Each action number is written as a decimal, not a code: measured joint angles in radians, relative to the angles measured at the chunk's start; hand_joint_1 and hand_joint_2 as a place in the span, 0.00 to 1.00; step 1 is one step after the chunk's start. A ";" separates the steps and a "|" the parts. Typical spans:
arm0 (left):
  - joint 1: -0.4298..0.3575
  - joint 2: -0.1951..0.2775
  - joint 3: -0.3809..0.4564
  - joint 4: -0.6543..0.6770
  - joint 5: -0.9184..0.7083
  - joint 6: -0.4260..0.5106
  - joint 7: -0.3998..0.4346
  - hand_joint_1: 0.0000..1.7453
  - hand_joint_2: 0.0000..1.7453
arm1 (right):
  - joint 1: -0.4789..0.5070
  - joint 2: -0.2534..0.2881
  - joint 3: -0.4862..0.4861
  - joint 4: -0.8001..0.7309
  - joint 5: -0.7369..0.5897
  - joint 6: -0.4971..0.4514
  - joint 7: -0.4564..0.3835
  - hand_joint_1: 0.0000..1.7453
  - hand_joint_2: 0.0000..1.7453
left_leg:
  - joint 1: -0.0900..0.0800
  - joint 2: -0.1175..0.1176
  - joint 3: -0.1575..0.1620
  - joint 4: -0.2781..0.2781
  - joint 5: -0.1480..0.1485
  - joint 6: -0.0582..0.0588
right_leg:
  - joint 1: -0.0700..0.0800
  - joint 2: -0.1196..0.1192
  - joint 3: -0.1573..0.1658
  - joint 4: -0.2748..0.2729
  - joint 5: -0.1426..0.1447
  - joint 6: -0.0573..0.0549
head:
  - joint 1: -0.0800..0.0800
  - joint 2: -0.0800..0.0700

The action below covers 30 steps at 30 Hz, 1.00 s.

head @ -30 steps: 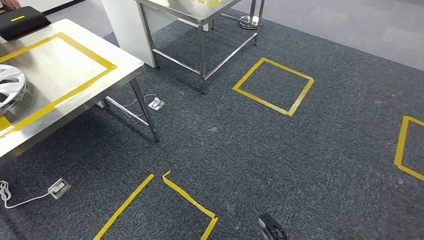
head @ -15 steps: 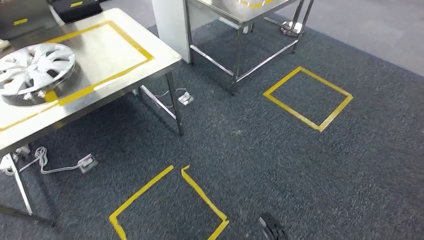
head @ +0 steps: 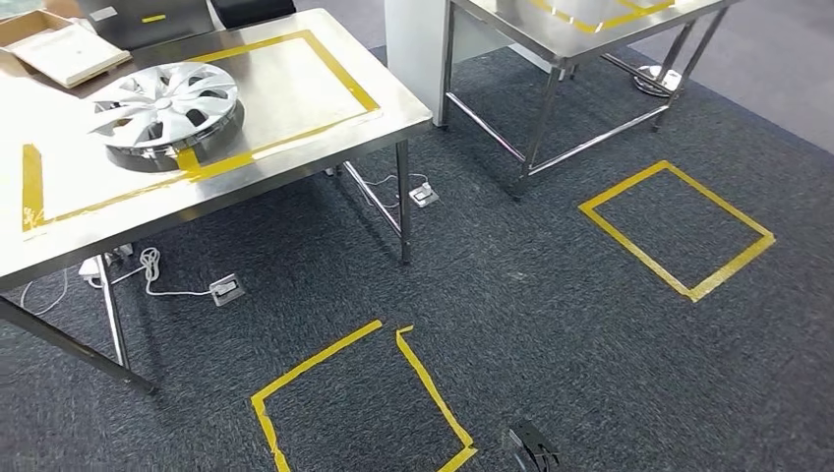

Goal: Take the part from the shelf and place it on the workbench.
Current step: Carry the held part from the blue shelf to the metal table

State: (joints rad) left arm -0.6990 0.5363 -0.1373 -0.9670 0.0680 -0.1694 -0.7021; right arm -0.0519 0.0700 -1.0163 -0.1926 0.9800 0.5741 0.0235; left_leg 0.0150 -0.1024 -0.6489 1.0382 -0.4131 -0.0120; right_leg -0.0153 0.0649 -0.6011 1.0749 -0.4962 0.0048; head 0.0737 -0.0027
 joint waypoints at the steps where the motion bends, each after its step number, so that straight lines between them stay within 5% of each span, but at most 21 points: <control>1: -0.002 -0.003 0.000 0.001 -0.002 0.000 0.000 1.00 1.00 | 0.000 0.000 0.000 0.000 0.000 0.000 0.000 0.00 0.00 | 0.001 -0.012 -0.004 0.000 0.003 -0.007 | 0.000 0.013 0.009 -0.022 0.002 -0.002 | 0.000 0.000; 3: -0.004 -0.007 -0.001 0.003 -0.007 0.000 0.000 1.00 1.00 | -0.002 0.000 0.000 0.000 0.000 0.000 0.000 0.00 0.00 | 0.007 -0.035 -0.008 -0.008 0.011 -0.025 | 0.003 0.002 0.013 -0.029 0.003 -0.011 | 0.002 0.000; 4: -0.004 -0.007 -0.001 0.005 -0.009 0.000 0.000 1.00 1.00 | -0.003 0.000 0.000 0.000 -0.002 0.000 0.000 0.00 0.00 | 0.008 -0.029 -0.010 -0.009 0.012 -0.031 | 0.004 -0.009 0.016 -0.034 0.006 -0.018 | 0.002 0.000; 6: -0.010 -0.009 -0.001 0.009 -0.012 0.000 0.000 1.00 1.00 | -0.004 0.000 0.000 0.000 -0.007 0.000 -0.003 0.00 0.00 | 0.005 0.024 -0.030 0.029 -0.014 -0.039 | 0.003 -0.028 0.024 -0.044 0.015 -0.033 | -0.003 0.000; 8: -0.017 -0.015 -0.003 0.014 -0.014 0.000 0.000 1.00 1.00 | -0.002 0.001 -0.001 0.000 -0.012 0.000 -0.005 0.00 0.00 | 0.003 0.080 -0.079 0.141 -0.073 -0.045 | 0.006 -0.045 0.025 -0.046 0.017 -0.039 | -0.008 0.000; 10: -0.017 -0.021 -0.005 0.020 -0.015 0.000 0.000 1.00 1.00 | 0.000 0.001 -0.001 0.000 -0.013 0.000 -0.005 0.00 0.00 | 0.005 0.093 -0.119 0.240 -0.106 -0.049 | 0.007 -0.059 0.024 -0.045 0.017 -0.041 | -0.009 0.000; 11: -0.016 -0.023 -0.006 0.022 -0.016 0.000 0.001 1.00 1.00 | 0.000 0.001 -0.001 0.000 -0.014 0.000 -0.005 0.00 0.00 | 0.005 0.095 -0.116 0.243 -0.098 -0.049 | 0.007 -0.064 0.024 -0.045 0.016 -0.041 | -0.008 0.000; 14: -0.021 -0.026 -0.006 0.024 -0.017 0.000 0.000 1.00 1.00 | -0.001 0.001 -0.002 0.000 -0.014 0.000 -0.005 0.00 0.00 | 0.003 0.101 -0.021 0.086 -0.029 -0.041 | 0.008 -0.073 0.024 -0.041 0.012 -0.036 | -0.008 0.000; 16: -0.026 -0.026 -0.006 0.024 -0.017 -0.001 0.000 1.00 1.00 | -0.002 0.001 -0.002 0.000 -0.014 0.000 -0.005 0.00 0.00 | -0.004 0.105 0.025 0.003 -0.017 -0.029 | 0.011 -0.077 0.022 -0.039 0.011 -0.028 | -0.009 0.000; 21: -0.028 -0.027 -0.006 0.025 -0.017 -0.006 0.000 1.00 1.00 | -0.002 0.001 -0.002 0.000 -0.013 0.000 -0.005 0.00 0.00 | -0.007 0.102 0.029 -0.013 -0.018 -0.017 | 0.017 -0.079 0.021 -0.045 0.013 -0.039 | -0.005 0.000; 30: -0.032 -0.030 -0.006 0.038 -0.018 -0.009 0.000 1.00 1.00 | -0.001 0.001 -0.002 0.000 -0.014 0.000 -0.004 0.00 0.00 | -0.009 0.103 0.027 -0.011 -0.017 -0.007 | 0.014 -0.078 0.024 -0.055 0.021 -0.012 | -0.005 0.000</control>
State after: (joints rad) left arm -0.7310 0.5063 -0.1438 -0.9286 0.0502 -0.1781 -0.7019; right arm -0.0533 0.0707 -1.0179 -0.1926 0.9663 0.5745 0.0191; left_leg 0.0064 0.0005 -0.6220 1.0270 -0.4304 -0.0189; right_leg -0.0012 -0.0135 -0.5770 1.0198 -0.4755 -0.0070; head 0.0690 -0.0027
